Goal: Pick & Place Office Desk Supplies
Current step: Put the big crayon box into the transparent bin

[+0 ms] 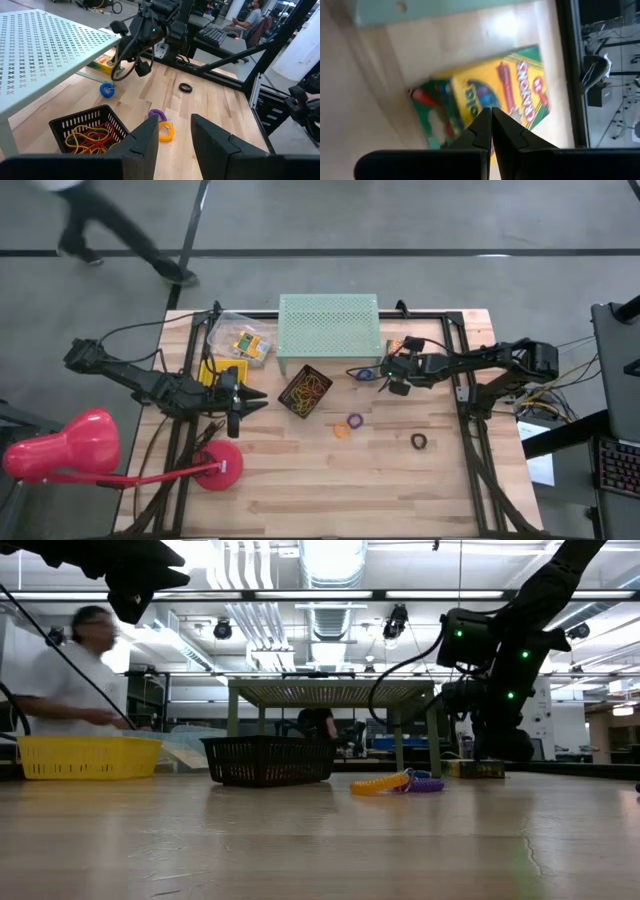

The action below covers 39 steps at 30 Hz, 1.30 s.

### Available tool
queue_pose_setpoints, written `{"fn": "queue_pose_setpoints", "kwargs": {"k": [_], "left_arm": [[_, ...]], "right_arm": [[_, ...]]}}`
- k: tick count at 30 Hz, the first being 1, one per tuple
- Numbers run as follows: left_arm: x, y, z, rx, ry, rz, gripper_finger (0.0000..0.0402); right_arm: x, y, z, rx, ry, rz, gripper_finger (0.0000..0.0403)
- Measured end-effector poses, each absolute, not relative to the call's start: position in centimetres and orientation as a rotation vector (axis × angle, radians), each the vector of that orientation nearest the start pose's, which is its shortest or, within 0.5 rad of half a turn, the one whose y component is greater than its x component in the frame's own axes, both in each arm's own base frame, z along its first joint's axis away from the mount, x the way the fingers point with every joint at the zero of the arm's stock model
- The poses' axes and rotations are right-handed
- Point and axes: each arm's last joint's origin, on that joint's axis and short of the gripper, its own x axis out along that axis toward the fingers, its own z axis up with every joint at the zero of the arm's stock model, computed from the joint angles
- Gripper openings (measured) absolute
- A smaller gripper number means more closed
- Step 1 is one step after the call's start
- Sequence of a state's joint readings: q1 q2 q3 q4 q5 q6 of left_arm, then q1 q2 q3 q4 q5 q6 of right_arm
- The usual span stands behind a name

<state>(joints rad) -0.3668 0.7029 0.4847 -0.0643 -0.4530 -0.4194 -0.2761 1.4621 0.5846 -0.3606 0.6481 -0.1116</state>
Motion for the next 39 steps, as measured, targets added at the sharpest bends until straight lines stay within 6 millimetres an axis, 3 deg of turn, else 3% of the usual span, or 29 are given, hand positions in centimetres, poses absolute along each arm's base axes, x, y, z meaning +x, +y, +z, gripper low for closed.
{"fn": "queue_pose_setpoints", "kwargs": {"k": [8, 25, 29, 39], "left_arm": [[15.5, -4.6, 25.4, -0.304, 0.237, 0.138, 0.0119], [15.4, -4.6, 25.3, -0.318, 0.243, 0.14, 0.0119], [15.4, -4.6, 25.3, -0.326, 0.243, 0.142, 0.0119], [15.4, -4.6, 25.3, -0.327, 0.243, 0.142, 0.0119]], "right_arm": [[21.1, -7.5, 12.4, -0.266, 1.304, -0.693, 0.0008], [20.4, -6.7, 14.0, -0.026, 1.232, -0.632, 0.0008], [20.1, -6.0, 14.4, 0.046, 1.223, -0.645, 0.0008], [20.3, -3.0, 15.4, 0.311, 1.14, -0.477, 0.0008]]}}
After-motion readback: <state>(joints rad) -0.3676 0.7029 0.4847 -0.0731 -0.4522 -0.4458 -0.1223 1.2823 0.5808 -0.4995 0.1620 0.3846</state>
